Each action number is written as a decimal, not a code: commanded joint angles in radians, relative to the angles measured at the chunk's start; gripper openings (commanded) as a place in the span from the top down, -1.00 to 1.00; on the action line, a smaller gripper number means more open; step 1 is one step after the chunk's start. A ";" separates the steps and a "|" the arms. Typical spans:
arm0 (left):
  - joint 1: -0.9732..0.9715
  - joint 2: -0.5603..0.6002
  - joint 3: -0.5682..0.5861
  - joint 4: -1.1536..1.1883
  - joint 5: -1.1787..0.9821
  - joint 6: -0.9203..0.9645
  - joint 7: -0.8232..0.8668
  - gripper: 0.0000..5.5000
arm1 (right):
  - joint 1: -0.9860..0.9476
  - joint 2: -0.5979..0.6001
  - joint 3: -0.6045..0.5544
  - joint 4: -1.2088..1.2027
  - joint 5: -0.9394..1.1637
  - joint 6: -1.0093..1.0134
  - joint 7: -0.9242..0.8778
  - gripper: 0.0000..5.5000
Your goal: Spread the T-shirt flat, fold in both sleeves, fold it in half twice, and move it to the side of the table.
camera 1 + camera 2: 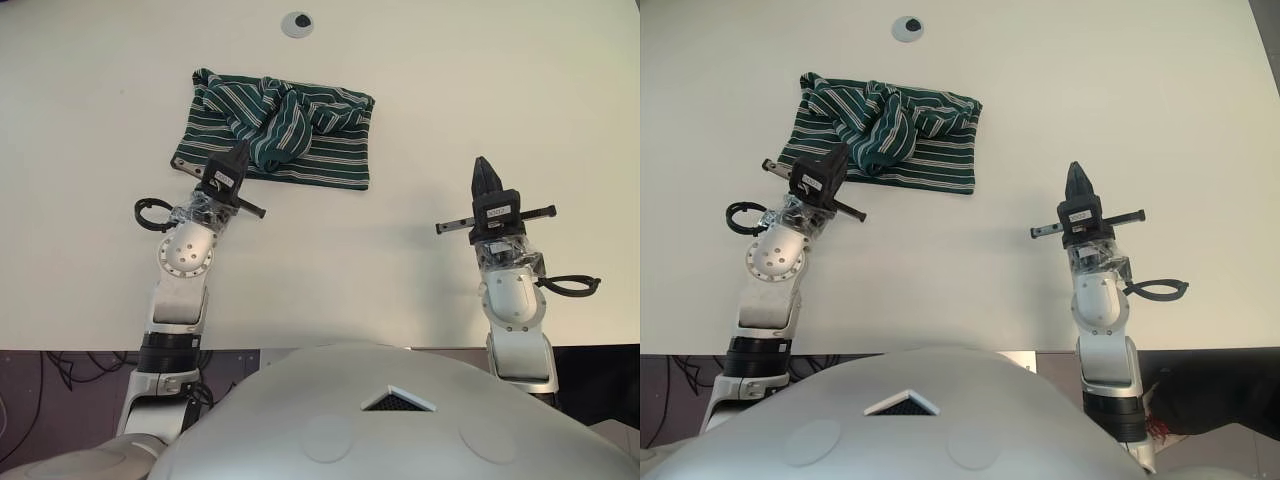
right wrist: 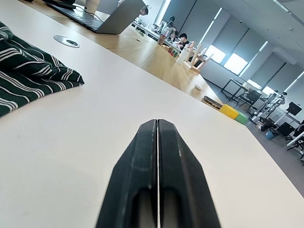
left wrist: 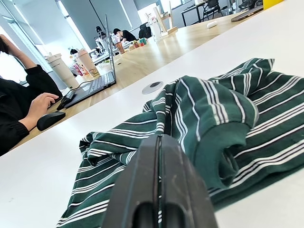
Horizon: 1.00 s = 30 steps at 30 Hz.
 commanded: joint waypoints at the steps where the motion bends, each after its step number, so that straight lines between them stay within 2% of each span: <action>1: 0.008 0.013 0.001 0.000 -0.001 0.003 -0.010 1.00 | -0.007 -0.003 0.000 -0.004 -0.012 0.012 0.004 1.00; 4: 0.011 0.013 -0.001 -0.002 -0.003 0.003 -0.016 1.00 | -0.004 -0.004 0.001 -0.007 -0.014 0.014 0.004 1.00; 11: 0.011 0.015 -0.004 0.000 0.000 0.001 -0.022 0.59 | -0.006 -0.005 0.004 -0.003 -0.019 0.015 0.003 1.00; 15: 0.014 0.018 -0.010 0.001 0.014 -0.009 -0.021 0.59 | -0.005 -0.005 0.004 -0.003 -0.020 0.013 0.002 1.00; 23: 0.019 0.019 -0.012 -0.002 0.018 -0.018 -0.021 0.99 | -0.005 -0.006 0.007 -0.004 -0.023 0.015 0.004 1.00; 30: 0.023 0.021 -0.010 -0.007 0.025 -0.022 -0.017 0.99 | -0.005 -0.003 0.010 -0.009 -0.032 0.016 0.007 1.00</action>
